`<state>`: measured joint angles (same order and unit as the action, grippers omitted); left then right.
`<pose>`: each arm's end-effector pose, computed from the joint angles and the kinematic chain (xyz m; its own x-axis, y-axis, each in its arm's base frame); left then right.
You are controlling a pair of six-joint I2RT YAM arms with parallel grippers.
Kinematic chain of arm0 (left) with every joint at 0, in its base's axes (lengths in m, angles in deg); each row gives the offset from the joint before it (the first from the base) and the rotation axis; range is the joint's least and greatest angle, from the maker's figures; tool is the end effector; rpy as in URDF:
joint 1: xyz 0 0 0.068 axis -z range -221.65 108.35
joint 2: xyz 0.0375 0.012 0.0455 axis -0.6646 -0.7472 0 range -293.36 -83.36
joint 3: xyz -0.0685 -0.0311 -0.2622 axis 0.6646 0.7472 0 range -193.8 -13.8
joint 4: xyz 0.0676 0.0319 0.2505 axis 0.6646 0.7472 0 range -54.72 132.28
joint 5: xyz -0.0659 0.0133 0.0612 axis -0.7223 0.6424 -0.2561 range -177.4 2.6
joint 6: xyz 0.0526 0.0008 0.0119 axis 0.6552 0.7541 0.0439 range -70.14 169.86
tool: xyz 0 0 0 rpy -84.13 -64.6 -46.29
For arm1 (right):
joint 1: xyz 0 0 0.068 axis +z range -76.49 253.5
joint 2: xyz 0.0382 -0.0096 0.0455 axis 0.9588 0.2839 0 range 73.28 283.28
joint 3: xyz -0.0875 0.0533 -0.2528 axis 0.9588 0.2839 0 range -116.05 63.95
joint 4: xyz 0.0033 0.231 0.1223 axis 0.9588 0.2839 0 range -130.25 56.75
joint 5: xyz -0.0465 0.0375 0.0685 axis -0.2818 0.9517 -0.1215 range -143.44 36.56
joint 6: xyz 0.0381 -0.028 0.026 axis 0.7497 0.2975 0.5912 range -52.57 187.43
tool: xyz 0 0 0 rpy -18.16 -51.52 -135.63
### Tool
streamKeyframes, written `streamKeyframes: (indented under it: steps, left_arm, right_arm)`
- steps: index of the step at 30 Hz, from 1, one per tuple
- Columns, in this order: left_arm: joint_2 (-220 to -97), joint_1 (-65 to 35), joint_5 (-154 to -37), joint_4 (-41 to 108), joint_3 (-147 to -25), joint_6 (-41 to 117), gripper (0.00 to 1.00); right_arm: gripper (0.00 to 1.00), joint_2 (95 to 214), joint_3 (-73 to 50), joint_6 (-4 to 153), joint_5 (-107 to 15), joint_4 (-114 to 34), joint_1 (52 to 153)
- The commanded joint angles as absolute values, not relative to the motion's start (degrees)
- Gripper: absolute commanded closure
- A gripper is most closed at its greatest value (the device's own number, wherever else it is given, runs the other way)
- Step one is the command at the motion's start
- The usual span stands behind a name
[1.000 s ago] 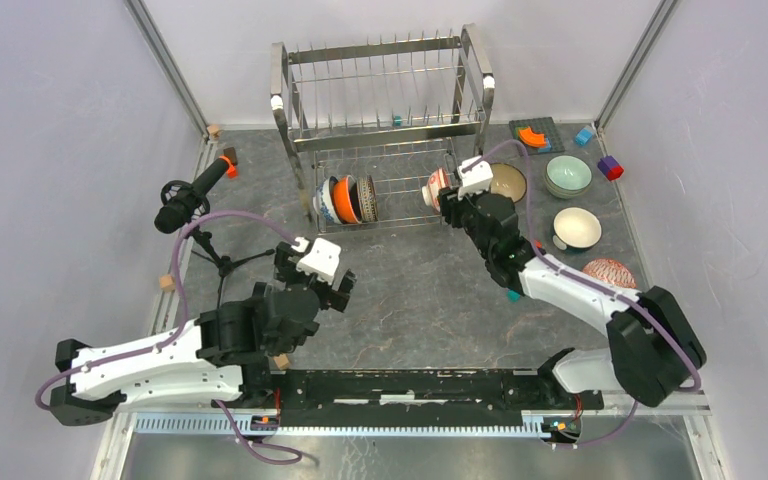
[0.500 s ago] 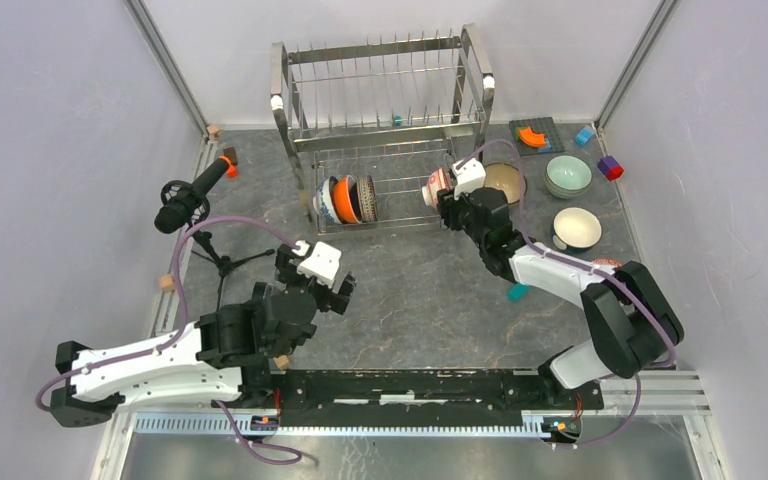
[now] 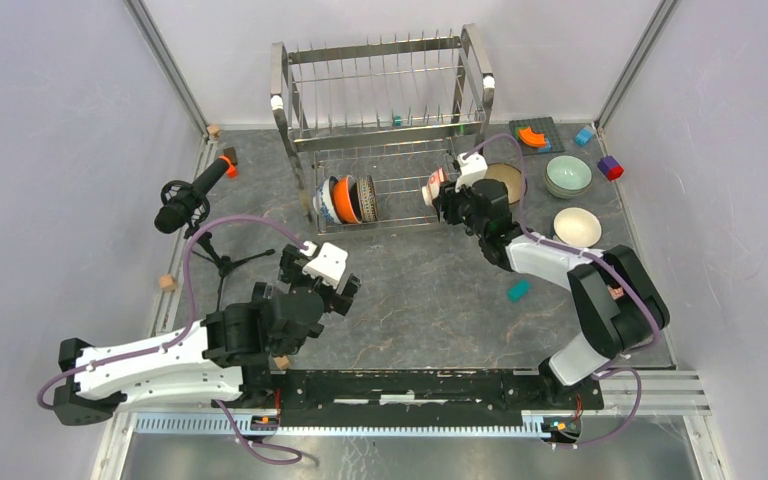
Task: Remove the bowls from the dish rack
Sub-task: Pick up the bowl from the dish rack.
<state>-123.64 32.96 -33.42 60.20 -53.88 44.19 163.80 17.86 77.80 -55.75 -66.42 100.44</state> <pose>0.0675 -0.1367 0.3030 -0.1489 0.3221 -0.9349 0.3598 0.8983 0.2522 0.3068 0.1542 0.2144 -0.3502 0.0239 -0.9364 -0.3615 0.9188 0.1587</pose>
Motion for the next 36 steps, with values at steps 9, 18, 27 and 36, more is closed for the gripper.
streamKeyframes:
  steps: [9,18,27,36]
  left_arm:
    - [-122.84,32.97,-32.82,59.13,-54.18,46.01,0.00]
    - [-123.92,33.00,-33.61,59.11,-54.19,46.00,0.00]
    - [-123.98,33.05,-33.62,59.14,-54.17,46.00,0.00]
    - [-124.47,33.05,-33.78,59.15,-54.17,46.00,0.00]
  right_arm:
    - [0.61,167.09,17.45,85.15,-44.66,-76.01,97.11]
    - [0.73,170.01,16.71,86.79,-38.00,-79.50,95.58]
    - [0.70,172.76,15.61,87.71,-34.99,-80.06,95.06]
    - [0.97,171.73,17.57,90.99,-33.18,-84.85,94.44]
